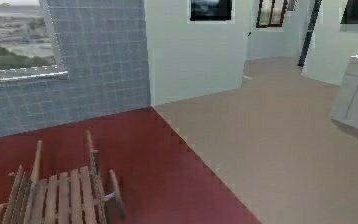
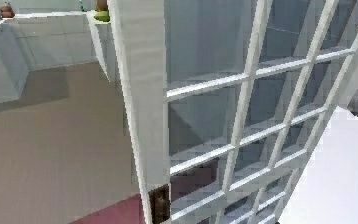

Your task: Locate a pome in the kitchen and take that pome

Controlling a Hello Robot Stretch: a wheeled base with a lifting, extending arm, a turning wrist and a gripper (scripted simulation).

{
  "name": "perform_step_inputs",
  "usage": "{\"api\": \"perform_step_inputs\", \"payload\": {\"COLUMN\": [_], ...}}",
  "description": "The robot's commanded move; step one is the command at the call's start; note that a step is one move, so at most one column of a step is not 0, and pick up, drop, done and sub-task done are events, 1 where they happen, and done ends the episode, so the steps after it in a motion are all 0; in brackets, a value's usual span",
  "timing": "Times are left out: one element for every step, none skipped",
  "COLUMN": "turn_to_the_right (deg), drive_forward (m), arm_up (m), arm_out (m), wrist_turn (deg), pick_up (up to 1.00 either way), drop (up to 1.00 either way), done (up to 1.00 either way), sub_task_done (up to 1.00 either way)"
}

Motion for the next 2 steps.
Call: {"api": "perform_step_inputs", "payload": {"turn_to_the_right": [15.0,0.0], "drive_forward": [0.00,0.30], "arm_up": [0.00,0.00], "arm_out": [0.00,0.00], "wrist_turn": [0.0,0.0], "pick_up": [0.00,0.00], "drop": [0.00,0.00], "done": [0.00,0.00], "sub_task_done": [0.00,0.00]}}
